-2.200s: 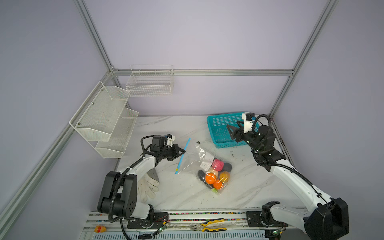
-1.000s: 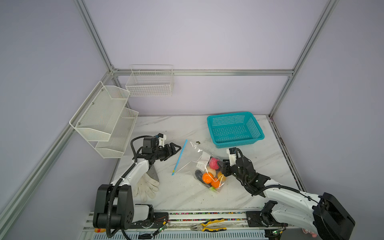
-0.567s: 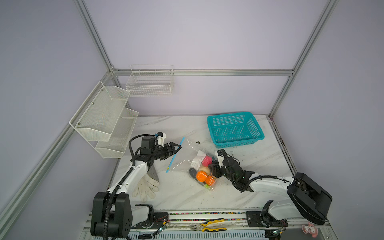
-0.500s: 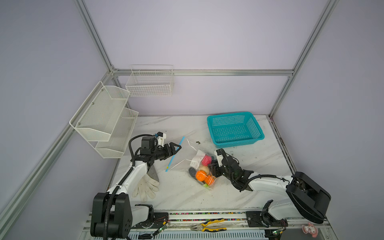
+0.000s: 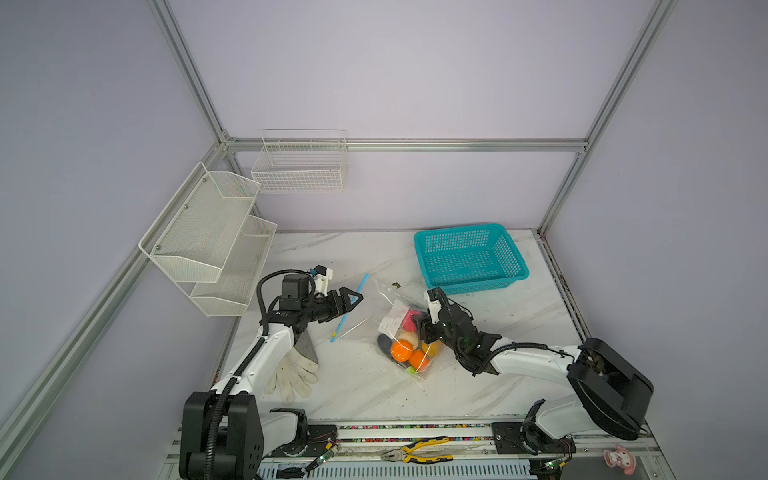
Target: Place the food in the zip-top bag and seal the zipper
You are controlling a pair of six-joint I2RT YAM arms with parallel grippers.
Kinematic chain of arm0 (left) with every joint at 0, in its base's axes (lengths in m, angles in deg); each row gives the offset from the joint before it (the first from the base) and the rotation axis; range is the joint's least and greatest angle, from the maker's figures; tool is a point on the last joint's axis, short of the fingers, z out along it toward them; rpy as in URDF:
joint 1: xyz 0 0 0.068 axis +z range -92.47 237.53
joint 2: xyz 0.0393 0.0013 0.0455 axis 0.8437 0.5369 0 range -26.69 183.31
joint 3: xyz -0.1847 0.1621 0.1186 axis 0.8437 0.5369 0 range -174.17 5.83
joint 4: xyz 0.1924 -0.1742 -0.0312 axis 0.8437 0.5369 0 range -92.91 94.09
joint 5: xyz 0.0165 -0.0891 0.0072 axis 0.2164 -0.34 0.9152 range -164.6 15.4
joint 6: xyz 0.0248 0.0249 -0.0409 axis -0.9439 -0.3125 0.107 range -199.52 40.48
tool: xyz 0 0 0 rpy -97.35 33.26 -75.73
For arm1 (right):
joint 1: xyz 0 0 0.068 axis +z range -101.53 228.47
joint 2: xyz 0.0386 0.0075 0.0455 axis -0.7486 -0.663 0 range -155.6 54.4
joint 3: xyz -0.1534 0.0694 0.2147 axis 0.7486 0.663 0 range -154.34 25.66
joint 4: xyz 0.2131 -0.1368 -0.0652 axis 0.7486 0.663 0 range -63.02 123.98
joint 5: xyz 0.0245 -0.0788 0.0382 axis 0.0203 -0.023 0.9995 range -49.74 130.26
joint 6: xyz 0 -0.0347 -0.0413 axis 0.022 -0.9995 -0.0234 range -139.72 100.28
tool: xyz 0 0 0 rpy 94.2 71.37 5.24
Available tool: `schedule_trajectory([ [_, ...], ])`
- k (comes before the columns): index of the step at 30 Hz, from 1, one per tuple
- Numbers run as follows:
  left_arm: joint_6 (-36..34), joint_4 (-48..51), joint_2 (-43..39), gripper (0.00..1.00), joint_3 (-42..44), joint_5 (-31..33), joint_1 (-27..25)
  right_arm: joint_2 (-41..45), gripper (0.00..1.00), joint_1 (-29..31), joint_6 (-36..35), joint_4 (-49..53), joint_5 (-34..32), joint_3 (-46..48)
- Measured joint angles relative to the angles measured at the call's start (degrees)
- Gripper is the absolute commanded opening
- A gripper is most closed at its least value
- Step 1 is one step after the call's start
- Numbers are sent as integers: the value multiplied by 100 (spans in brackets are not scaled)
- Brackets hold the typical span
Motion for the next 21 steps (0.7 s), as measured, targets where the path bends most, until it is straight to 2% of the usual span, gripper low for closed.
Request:
schedule_trajectory([
  [7,-87,44,0,82,0,-17,0,-546,63,157,-354,-393,-238,-341],
  [15,-297,354,-44,83,-39,177,0,-649,71,249,-651,-170,-378,-612],
  [18,-496,570,-177,83,-168,649,-11,-66,81,249,-787,251,-463,-605],
  [20,-684,614,-409,91,-208,1353,-24,542,87,243,-973,354,-691,-605],
  [21,-737,605,-527,97,-205,1711,-28,807,90,225,-1054,345,-866,-605],
])
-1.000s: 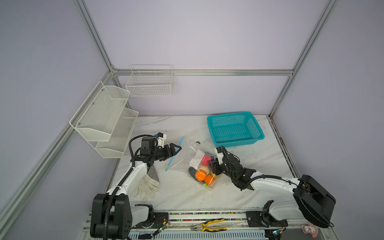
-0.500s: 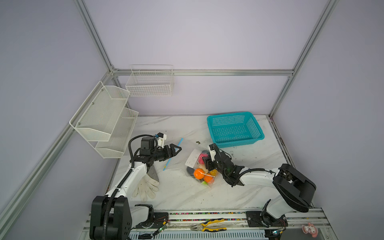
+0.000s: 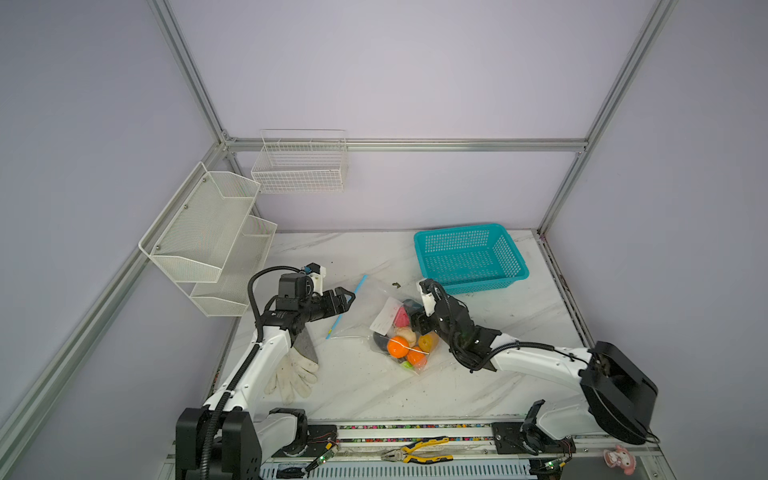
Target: Place the food in the zip-top bag and seal the zipper
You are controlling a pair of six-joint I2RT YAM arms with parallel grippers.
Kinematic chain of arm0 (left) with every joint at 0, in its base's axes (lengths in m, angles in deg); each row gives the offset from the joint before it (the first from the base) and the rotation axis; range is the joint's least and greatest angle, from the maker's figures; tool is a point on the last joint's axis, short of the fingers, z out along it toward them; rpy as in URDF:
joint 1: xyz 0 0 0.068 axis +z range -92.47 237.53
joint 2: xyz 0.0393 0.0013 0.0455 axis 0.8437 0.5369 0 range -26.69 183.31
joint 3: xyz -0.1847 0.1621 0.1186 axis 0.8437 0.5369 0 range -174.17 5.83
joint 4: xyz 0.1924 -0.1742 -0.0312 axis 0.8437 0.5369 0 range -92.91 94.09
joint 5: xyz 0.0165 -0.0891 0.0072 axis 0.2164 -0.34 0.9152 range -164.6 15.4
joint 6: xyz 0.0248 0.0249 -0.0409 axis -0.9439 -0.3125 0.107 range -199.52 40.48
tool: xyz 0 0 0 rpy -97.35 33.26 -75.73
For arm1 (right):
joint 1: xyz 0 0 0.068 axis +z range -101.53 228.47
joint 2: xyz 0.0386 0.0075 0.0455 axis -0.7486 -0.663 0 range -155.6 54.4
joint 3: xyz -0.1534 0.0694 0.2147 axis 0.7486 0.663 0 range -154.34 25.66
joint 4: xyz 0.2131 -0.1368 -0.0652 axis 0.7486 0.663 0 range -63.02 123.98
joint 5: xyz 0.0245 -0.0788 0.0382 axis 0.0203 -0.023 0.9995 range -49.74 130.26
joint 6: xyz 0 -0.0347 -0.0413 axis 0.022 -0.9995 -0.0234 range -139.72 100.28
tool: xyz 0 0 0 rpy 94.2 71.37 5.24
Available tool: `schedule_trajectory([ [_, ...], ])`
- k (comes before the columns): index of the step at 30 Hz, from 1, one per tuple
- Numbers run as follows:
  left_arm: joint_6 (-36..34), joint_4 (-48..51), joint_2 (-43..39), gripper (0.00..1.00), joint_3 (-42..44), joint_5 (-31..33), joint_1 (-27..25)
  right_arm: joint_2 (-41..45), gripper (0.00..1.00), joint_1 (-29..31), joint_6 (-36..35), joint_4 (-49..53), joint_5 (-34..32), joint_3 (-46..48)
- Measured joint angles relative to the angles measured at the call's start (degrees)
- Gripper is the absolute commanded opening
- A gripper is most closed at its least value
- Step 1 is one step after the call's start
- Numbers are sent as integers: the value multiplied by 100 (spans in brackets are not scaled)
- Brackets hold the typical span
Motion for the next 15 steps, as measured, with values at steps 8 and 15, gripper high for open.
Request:
schedule_trajectory([
  [8,-1117,-1541,-114,100,466,2892,-13,807,98,-741,-1174,-1281,-1421,745],
  [15,-2022,-2586,922,99,1034,3845,195,-37,98,-2135,-1331,-2341,-1539,1320],
])
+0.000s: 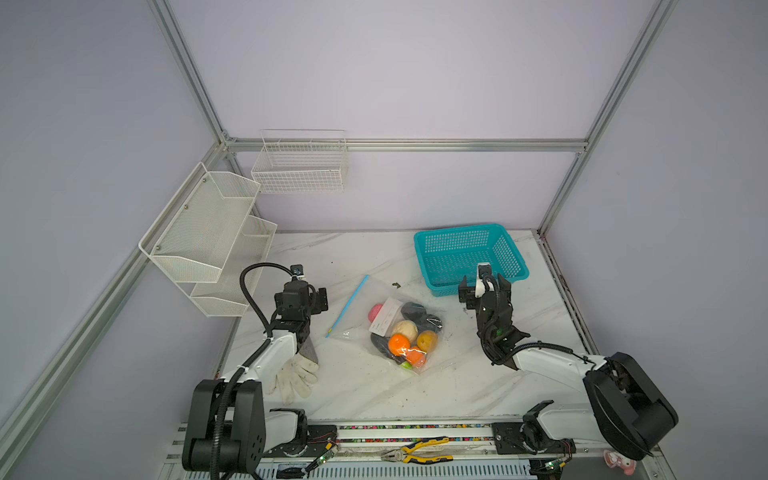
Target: Place the food in the zip-top bag and seal the zipper
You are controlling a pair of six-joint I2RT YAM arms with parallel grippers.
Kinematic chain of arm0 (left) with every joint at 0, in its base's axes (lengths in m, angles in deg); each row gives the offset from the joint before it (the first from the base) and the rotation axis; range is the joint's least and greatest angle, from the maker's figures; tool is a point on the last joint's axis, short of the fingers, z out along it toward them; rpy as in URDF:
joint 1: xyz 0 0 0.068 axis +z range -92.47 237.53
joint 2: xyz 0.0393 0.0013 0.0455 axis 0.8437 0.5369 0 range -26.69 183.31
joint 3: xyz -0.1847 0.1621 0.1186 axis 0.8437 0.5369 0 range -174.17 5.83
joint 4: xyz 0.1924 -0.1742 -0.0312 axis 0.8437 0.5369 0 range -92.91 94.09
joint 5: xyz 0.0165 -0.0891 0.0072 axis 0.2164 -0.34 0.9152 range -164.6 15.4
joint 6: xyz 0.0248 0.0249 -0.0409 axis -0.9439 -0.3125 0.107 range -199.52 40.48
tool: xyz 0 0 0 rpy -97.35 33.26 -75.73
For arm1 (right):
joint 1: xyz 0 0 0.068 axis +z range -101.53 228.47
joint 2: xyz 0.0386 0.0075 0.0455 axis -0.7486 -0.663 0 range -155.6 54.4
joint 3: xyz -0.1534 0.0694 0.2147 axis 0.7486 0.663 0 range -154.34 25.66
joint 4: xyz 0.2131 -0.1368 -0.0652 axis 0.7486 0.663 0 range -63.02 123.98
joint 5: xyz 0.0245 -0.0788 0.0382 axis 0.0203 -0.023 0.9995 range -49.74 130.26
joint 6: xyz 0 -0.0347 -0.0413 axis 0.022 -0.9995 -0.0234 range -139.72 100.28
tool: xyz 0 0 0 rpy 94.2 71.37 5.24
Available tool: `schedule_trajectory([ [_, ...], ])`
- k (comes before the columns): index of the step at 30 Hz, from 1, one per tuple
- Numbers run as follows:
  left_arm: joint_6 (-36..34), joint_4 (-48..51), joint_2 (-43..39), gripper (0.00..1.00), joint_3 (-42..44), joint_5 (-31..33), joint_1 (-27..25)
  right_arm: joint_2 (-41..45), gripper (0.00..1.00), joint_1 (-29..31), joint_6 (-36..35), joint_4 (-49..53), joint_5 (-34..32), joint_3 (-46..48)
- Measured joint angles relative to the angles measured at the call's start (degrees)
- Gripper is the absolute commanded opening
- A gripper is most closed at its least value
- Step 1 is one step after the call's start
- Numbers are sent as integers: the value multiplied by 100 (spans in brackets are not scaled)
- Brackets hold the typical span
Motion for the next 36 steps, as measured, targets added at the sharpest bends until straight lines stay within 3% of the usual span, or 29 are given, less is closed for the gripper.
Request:
schedule_trajectory([
  [8,-332,-1637,317,94,662,-511,636,-697,98,-656,-79,-1971,564,992],
  [10,-385,-1971,422,100,776,-688,719,-833,98,-734,-125,-2531,763,1213],
  [19,-623,-2695,529,100,953,-1368,817,-1644,98,-1088,-273,-4081,1349,1344],
  [26,-553,-2935,402,100,1003,-2094,817,-2120,98,-1362,-157,-4406,1558,1237],
  [36,-396,-4190,1335,100,1349,-2358,815,-2481,98,-1528,37,-4616,1644,1237],
])
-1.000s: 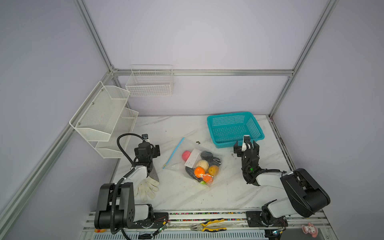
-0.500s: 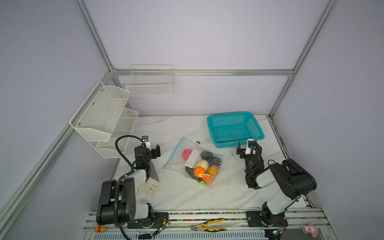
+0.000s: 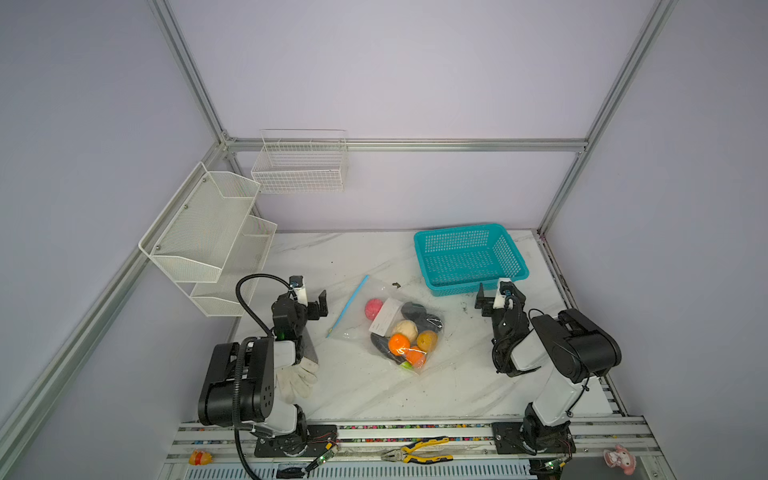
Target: Place the food in the zip-top bag and seal the zipper
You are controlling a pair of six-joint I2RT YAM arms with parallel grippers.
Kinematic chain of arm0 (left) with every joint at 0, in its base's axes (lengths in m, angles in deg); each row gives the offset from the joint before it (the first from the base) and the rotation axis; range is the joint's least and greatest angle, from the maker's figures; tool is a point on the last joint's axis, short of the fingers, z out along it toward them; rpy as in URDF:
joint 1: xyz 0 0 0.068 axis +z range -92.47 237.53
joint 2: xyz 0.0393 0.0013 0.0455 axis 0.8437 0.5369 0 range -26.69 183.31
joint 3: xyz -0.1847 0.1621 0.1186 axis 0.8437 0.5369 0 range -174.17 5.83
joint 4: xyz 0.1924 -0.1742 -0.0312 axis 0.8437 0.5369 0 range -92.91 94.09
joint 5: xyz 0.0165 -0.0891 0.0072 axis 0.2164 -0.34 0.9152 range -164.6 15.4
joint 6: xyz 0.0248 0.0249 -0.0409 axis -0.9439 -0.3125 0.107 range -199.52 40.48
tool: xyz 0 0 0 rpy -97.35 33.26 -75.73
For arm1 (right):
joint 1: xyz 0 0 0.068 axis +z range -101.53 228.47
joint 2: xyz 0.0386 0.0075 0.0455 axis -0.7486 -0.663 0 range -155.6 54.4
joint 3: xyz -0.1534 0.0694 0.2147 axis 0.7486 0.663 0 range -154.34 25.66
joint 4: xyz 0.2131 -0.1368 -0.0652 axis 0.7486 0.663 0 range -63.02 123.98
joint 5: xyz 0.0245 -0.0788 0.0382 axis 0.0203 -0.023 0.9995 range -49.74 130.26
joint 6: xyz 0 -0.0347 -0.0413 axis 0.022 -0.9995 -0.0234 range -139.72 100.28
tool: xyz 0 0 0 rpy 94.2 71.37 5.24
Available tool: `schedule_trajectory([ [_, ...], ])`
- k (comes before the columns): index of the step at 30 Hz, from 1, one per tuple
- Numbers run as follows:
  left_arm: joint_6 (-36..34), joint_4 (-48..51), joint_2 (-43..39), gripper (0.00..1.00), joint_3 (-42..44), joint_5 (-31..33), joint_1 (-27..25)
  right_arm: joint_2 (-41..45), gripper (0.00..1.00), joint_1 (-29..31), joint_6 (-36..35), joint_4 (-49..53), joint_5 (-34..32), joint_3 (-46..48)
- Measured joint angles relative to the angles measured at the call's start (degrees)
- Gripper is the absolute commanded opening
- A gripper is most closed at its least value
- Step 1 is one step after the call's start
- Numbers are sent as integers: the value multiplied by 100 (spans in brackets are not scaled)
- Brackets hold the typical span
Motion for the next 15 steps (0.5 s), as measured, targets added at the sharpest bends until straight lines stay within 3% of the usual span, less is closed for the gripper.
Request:
schedule_trajectory([
  [15,33,-358,249,100,11,175,-46,-157,98,-256,409,393,-101,-612],
])
